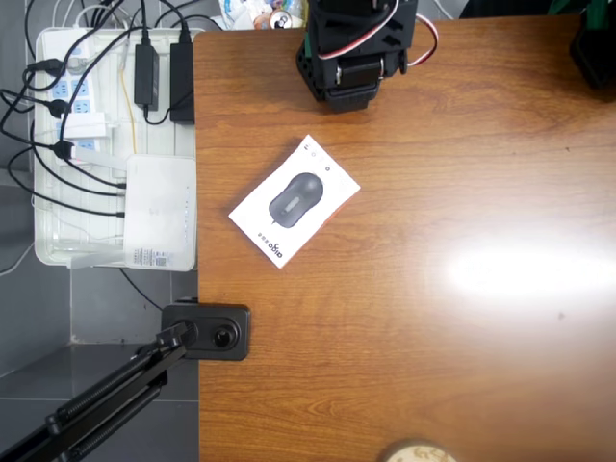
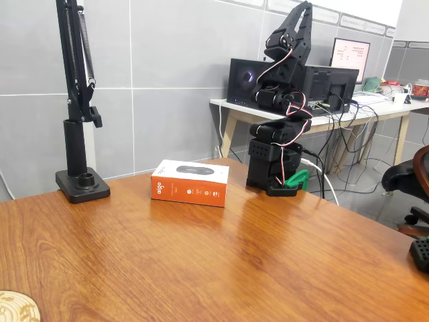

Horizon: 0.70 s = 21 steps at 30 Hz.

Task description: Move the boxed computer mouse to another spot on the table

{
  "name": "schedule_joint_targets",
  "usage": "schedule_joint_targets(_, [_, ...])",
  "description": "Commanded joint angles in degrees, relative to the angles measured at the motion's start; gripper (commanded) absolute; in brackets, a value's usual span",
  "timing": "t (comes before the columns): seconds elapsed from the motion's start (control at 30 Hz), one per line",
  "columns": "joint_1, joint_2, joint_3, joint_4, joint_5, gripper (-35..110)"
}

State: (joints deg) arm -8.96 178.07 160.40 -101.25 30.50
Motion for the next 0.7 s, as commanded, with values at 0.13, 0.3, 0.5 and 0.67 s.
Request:
schedule_joint_targets(0.13, [0.4,0.1,0.1,-0.1,-0.3,0])
schedule_joint_targets(0.3, [0.4,0.1,0.1,-0.1,-0.3,0])
schedule_joint_targets(0.5, [0.4,0.1,0.1,-0.1,-0.3,0])
schedule_joint_targets(0.67, [0.4,0.1,0.1,-0.1,-0.3,0])
